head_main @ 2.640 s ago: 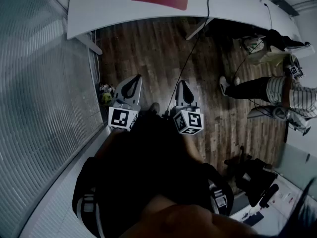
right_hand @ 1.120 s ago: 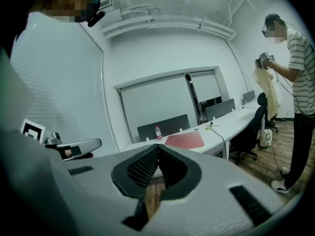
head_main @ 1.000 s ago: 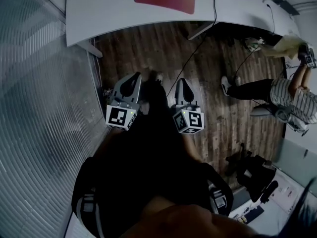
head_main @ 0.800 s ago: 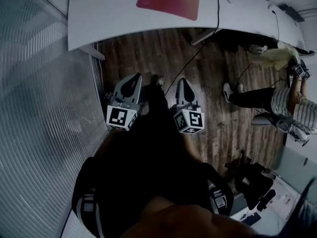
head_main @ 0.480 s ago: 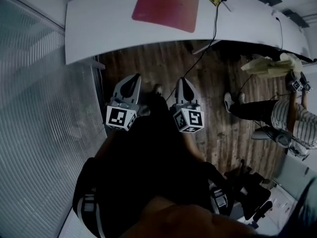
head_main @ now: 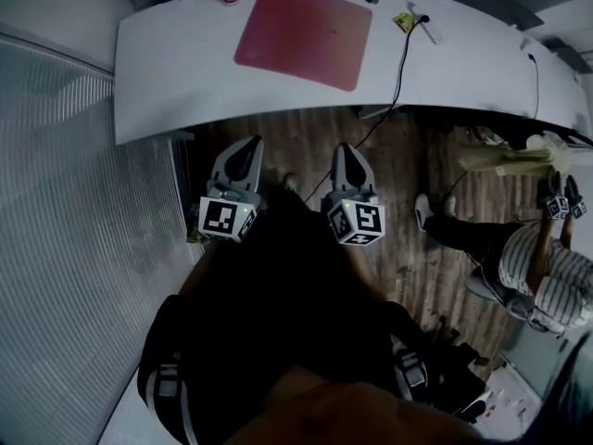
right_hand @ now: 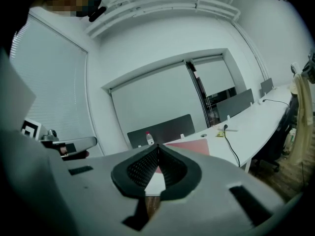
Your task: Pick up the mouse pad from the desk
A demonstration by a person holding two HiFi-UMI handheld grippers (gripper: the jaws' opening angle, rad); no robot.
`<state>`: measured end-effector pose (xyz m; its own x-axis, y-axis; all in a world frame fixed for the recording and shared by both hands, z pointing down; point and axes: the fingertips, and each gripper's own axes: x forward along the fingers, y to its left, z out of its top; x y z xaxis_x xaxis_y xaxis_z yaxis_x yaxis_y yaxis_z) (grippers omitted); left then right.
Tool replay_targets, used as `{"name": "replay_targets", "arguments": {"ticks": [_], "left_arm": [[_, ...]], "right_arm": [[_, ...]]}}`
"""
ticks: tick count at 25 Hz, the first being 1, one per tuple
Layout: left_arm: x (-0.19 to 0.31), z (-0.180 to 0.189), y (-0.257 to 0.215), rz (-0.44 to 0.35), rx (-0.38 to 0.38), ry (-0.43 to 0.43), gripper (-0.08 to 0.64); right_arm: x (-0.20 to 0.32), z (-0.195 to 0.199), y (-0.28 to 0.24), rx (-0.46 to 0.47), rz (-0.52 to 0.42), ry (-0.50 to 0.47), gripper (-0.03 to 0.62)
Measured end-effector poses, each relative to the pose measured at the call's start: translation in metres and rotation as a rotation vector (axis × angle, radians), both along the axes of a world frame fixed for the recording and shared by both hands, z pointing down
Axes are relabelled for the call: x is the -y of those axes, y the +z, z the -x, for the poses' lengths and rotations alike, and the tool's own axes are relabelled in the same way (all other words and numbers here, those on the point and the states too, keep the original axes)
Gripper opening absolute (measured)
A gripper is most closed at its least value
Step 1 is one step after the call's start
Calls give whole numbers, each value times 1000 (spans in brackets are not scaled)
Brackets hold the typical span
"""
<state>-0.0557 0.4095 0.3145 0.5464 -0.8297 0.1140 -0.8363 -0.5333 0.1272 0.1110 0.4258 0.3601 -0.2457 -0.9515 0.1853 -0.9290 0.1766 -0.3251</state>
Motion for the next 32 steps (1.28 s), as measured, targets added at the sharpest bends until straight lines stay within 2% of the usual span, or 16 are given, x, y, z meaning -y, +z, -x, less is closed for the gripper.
{"name": "replay_targets", "arguments": {"ticks": [6,13,24,32], "left_arm": [[39,-11,8,9,26,-32,6],[88,-2,23,38,34,-60,6],[211,3,41,62,54,-6,6],[304,34,77,102,84,45,6]], "right_arm": [[44,-25,8,4,18,-7,2],[84,-29,24,-21,49,4,2],[181,-35,36,-61,106,70,2],[268,-13,58,-78,174,105,2]]}}
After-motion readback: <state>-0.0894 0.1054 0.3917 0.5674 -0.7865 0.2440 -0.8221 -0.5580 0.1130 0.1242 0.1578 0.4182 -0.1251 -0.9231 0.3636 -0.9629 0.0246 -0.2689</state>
